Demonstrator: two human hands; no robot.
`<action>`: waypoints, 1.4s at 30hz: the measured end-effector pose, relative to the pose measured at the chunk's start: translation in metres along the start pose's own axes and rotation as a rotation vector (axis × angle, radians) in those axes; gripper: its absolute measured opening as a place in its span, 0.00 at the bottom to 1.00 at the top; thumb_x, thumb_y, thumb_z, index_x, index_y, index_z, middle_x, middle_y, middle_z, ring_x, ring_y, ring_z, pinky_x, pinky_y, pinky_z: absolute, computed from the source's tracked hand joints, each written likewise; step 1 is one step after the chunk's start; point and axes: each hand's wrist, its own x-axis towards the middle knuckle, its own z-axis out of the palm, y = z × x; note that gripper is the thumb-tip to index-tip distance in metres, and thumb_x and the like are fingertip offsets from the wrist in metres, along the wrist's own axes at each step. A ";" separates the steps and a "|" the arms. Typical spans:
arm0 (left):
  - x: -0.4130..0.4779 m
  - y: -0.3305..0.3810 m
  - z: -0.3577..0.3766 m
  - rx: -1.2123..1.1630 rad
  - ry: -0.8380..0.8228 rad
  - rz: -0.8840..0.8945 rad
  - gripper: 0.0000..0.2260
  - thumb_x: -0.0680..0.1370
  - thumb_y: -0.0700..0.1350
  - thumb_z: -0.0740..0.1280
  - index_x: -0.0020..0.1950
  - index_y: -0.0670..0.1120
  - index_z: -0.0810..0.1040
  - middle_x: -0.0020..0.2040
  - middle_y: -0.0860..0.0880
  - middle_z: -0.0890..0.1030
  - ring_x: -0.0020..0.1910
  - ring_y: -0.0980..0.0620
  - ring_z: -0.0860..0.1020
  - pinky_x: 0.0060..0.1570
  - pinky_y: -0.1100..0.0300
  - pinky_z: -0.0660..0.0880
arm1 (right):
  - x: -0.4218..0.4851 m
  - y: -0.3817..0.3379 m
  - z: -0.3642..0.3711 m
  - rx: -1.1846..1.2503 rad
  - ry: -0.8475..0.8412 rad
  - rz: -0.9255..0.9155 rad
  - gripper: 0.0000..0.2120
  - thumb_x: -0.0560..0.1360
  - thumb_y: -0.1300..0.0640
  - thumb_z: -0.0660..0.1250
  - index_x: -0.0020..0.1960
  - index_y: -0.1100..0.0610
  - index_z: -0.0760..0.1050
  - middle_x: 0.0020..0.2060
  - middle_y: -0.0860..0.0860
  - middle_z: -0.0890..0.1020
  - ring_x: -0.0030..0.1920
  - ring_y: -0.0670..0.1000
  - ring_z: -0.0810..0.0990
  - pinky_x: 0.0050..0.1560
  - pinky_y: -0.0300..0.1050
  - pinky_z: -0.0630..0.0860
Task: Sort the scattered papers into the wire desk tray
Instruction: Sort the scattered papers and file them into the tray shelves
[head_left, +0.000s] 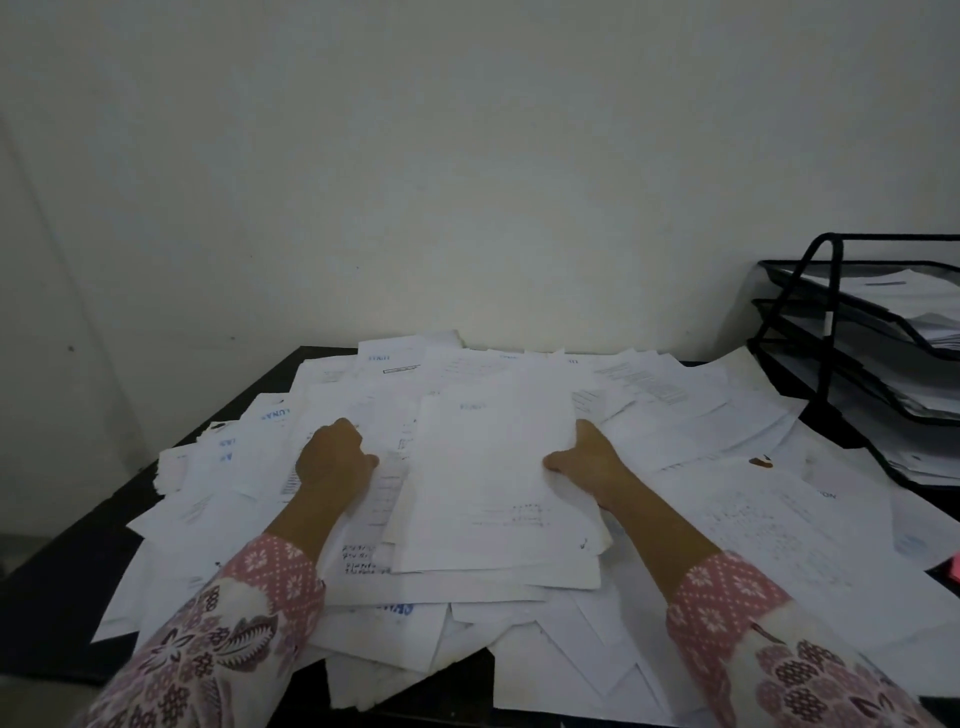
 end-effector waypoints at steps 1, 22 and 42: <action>0.000 -0.001 0.001 -0.014 0.017 0.012 0.15 0.74 0.47 0.70 0.56 0.41 0.74 0.54 0.43 0.78 0.54 0.45 0.76 0.49 0.55 0.71 | -0.002 -0.002 0.005 -0.026 0.003 -0.028 0.20 0.74 0.63 0.67 0.63 0.64 0.66 0.59 0.58 0.74 0.55 0.54 0.74 0.48 0.40 0.69; -0.001 0.027 -0.009 -0.761 -0.179 0.087 0.25 0.76 0.42 0.69 0.69 0.42 0.64 0.65 0.43 0.72 0.59 0.46 0.72 0.54 0.56 0.71 | 0.009 -0.017 0.014 0.212 0.080 0.019 0.16 0.75 0.64 0.62 0.62 0.62 0.68 0.53 0.56 0.76 0.54 0.55 0.75 0.51 0.45 0.73; -0.014 0.130 -0.049 -1.254 -0.052 0.321 0.04 0.79 0.44 0.64 0.48 0.53 0.74 0.45 0.53 0.79 0.45 0.54 0.77 0.49 0.58 0.75 | -0.006 -0.070 -0.092 0.506 0.342 -0.398 0.07 0.77 0.60 0.64 0.54 0.56 0.69 0.44 0.49 0.76 0.42 0.48 0.75 0.40 0.39 0.74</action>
